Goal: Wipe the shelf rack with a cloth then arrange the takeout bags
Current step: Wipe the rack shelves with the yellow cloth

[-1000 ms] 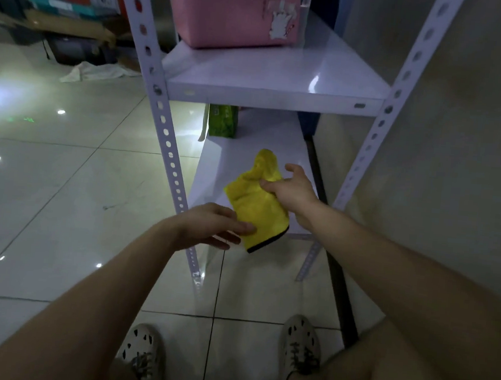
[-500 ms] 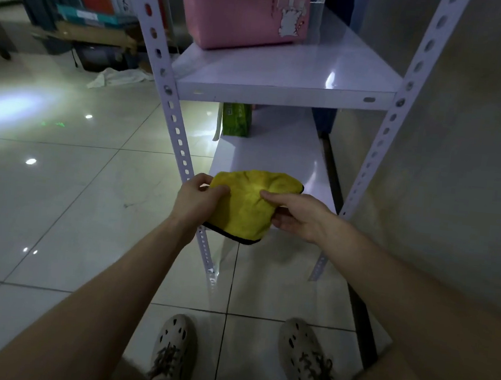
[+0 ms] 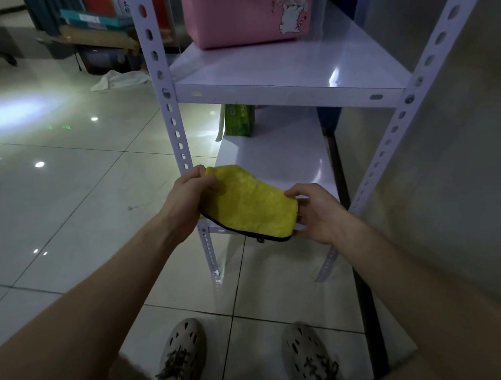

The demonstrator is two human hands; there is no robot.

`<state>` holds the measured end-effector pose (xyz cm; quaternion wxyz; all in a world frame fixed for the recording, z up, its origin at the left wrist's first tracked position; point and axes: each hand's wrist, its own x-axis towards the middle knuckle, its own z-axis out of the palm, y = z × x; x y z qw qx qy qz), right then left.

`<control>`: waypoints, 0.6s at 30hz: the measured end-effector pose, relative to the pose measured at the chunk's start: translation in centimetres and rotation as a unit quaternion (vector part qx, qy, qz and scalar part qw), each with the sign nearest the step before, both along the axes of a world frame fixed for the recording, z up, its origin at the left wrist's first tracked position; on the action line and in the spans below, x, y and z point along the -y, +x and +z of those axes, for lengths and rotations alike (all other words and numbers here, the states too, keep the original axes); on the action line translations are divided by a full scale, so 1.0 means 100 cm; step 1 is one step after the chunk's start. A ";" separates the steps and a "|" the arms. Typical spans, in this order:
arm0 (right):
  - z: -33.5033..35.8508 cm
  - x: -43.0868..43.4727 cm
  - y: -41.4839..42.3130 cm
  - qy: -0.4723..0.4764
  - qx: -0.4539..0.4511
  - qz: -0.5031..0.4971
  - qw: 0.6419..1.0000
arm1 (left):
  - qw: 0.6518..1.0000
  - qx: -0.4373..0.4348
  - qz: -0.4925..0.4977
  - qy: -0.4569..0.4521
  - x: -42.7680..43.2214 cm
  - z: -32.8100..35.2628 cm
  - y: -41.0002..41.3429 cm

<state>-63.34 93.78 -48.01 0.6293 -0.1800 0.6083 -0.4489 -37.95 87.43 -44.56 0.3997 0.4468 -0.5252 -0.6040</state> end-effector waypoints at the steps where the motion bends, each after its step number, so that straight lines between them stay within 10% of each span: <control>1: 0.000 0.000 -0.001 0.005 0.018 0.010 1.000 | 1.000 -0.018 -0.002 -0.001 0.001 0.001 0.002; 6: 0.007 0.002 0.008 -0.029 0.079 0.028 0.996 | 0.989 -0.123 0.036 0.070 0.012 0.000 0.016; 18: 0.017 0.013 0.022 -0.137 0.109 -0.064 0.982 | 0.994 0.014 0.103 -0.040 0.015 -0.004 0.026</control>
